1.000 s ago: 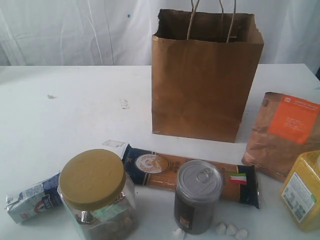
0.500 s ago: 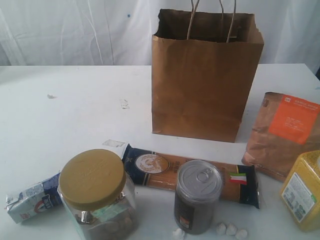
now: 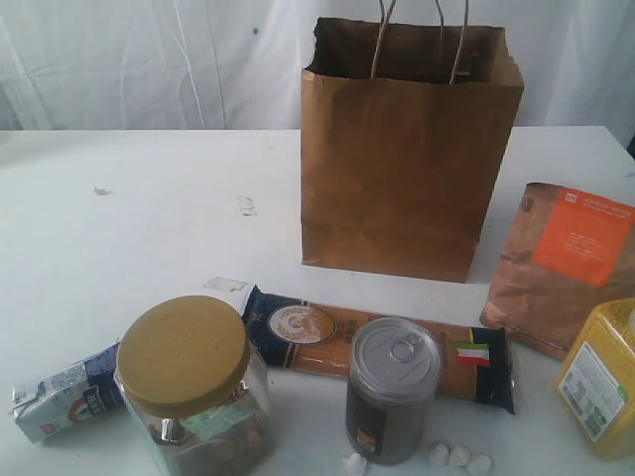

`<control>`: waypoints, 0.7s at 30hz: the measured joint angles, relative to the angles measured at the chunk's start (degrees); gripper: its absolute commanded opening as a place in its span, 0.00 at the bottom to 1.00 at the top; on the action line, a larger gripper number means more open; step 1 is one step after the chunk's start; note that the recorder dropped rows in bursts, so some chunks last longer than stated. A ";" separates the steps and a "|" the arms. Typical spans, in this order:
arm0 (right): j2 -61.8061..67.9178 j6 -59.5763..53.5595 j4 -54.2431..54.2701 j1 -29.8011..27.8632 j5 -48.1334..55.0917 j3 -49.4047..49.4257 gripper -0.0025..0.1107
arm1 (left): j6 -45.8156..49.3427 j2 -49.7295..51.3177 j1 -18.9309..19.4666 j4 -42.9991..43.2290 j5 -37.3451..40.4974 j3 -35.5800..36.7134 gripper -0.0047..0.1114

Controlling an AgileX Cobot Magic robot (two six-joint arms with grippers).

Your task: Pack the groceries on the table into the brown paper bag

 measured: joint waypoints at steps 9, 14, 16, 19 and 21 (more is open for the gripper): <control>1.04 -2.73 -0.53 2.58 -6.80 1.55 0.57 | 0.00 0.00 0.00 0.00 0.00 0.00 0.04; 1.08 0.86 -1.85 2.58 -7.88 3.64 0.62 | 0.00 0.00 0.00 0.00 0.00 0.00 0.04; 1.08 2.93 -1.85 2.58 -7.88 4.41 0.62 | 0.00 0.00 0.00 0.00 0.00 0.00 0.04; 1.08 3.99 -1.85 2.58 -7.88 5.17 0.62 | 0.00 0.00 0.00 0.00 0.00 0.00 0.04; 1.08 5.36 -1.53 2.58 -8.25 5.30 0.62 | 0.00 0.00 0.00 0.00 0.00 0.00 0.04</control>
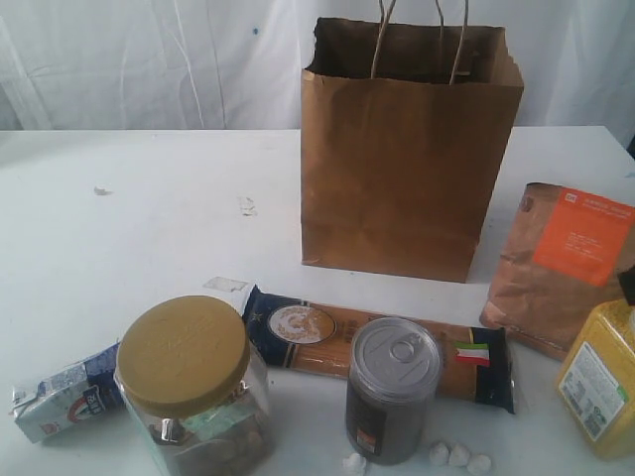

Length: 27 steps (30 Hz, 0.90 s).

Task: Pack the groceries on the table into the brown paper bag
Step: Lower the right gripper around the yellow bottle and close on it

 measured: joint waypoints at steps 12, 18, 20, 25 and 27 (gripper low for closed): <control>0.00 1.64 2.51 0.00 -4.84 1.95 0.62 | 0.00 0.00 0.00 0.00 0.00 0.00 0.04; 0.10 1.64 1.93 0.00 -11.75 5.91 0.62 | 0.00 0.00 0.00 0.00 0.00 0.00 0.04; 0.48 1.64 1.01 0.00 -13.17 6.94 0.62 | 0.00 0.00 0.00 0.00 0.00 0.00 0.04; 3.29 9.37 -6.21 0.00 -14.20 8.60 0.65 | 0.00 0.00 0.00 0.00 0.00 0.00 0.04; 4.49 14.63 -7.61 0.00 -14.20 8.81 0.65 | 0.00 0.00 0.00 0.00 0.00 0.00 0.04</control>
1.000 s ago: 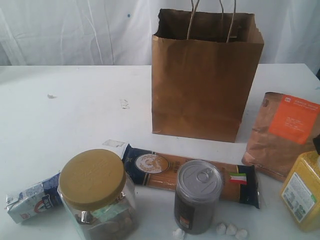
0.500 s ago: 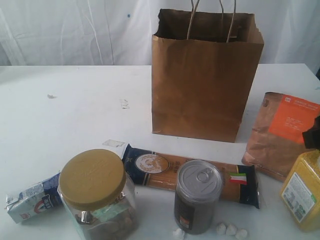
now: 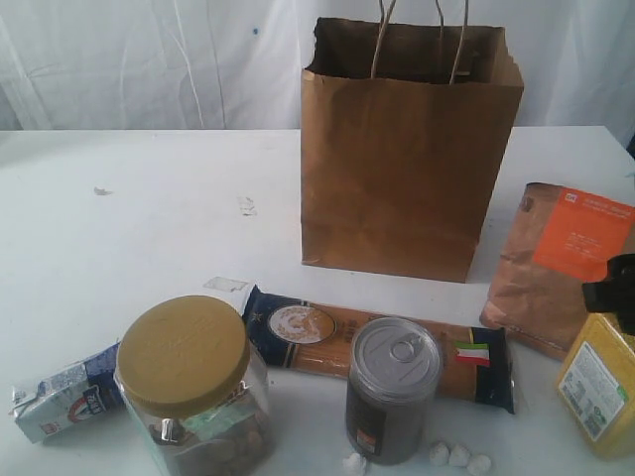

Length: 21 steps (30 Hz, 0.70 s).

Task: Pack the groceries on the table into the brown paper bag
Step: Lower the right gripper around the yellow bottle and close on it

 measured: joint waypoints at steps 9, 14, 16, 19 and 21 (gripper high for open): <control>5.75 1.37 1.20 0.00 0.70 0.00 0.65 | 0.00 0.00 0.00 0.00 0.00 0.00 0.04; 7.96 -1.08 3.18 0.00 0.96 0.00 0.65 | 0.00 0.00 0.00 0.00 0.00 0.00 0.04; 8.69 -1.82 3.97 0.00 1.25 0.00 0.65 | 0.00 0.00 0.00 0.00 0.00 0.00 0.04; 9.50 -3.97 5.23 0.00 1.88 0.00 0.60 | 0.00 0.00 0.00 0.00 0.00 0.00 0.04; 9.85 -5.21 5.66 0.00 2.40 0.00 0.52 | 0.00 0.00 0.00 0.00 0.00 0.00 0.04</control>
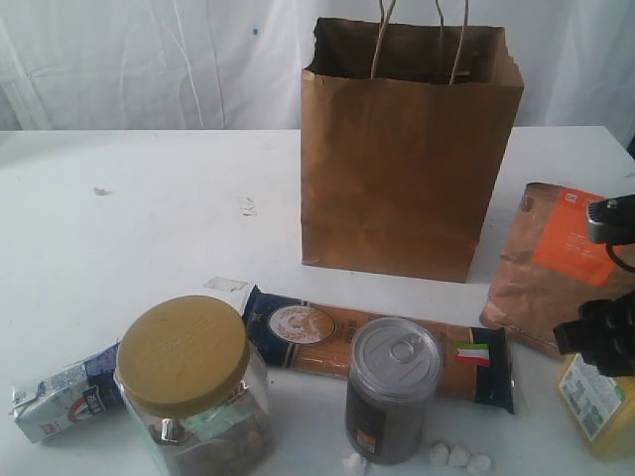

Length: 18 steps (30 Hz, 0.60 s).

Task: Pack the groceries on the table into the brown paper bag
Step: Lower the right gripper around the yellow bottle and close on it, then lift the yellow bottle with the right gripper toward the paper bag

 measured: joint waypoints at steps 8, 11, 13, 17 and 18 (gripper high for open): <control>0.08 -0.96 0.81 0.00 0.81 0.00 0.16 | 0.00 0.00 0.00 0.00 0.00 0.00 0.04; 0.08 -0.96 0.91 0.00 1.03 0.00 0.04 | 0.00 0.00 0.00 0.00 0.00 0.00 0.04; -0.78 -1.51 2.16 0.00 2.26 0.00 0.02 | 0.00 0.00 0.00 0.00 0.00 0.00 0.04; -10.31 -3.38 4.67 0.35 6.82 0.03 0.02 | 0.00 0.00 0.00 0.00 0.00 0.00 0.04; -12.58 -3.49 4.67 0.35 7.11 0.03 0.02 | 0.00 0.00 0.00 0.00 0.00 0.00 0.04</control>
